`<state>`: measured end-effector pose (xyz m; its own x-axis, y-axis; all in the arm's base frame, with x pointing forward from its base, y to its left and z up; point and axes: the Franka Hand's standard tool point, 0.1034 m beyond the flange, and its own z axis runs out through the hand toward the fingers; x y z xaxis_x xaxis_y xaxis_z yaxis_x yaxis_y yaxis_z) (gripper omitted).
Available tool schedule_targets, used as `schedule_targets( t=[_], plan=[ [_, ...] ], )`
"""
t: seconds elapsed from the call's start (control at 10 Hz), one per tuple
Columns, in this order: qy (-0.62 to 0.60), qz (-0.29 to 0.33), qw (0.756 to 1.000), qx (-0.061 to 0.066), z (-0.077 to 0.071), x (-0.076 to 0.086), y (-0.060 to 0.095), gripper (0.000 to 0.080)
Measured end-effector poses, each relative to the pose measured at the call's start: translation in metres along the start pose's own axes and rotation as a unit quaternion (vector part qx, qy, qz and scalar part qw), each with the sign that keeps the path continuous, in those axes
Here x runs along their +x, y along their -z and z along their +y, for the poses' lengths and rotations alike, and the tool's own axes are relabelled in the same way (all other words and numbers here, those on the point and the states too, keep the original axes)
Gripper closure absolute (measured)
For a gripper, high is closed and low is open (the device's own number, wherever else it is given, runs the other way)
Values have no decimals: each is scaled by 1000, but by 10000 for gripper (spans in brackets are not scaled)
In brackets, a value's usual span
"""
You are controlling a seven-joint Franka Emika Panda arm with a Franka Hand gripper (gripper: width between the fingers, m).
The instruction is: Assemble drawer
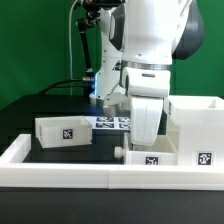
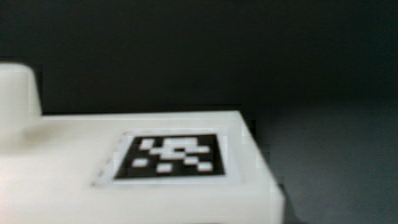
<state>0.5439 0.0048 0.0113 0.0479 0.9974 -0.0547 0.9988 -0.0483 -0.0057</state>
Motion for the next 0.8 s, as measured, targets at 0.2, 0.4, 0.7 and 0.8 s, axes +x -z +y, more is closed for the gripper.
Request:
schedule_targets(
  t=[0.2, 0.4, 0.7, 0.8],
  plan=[
    [6, 2, 1000, -3, 0, 5, 0, 758],
    [3, 4, 1000, -5, 0, 9, 1, 758],
    [-3, 4, 1000, -2, 0, 8, 0, 758],
    [-3, 4, 1000, -2, 0, 7, 0, 758]
  ],
)
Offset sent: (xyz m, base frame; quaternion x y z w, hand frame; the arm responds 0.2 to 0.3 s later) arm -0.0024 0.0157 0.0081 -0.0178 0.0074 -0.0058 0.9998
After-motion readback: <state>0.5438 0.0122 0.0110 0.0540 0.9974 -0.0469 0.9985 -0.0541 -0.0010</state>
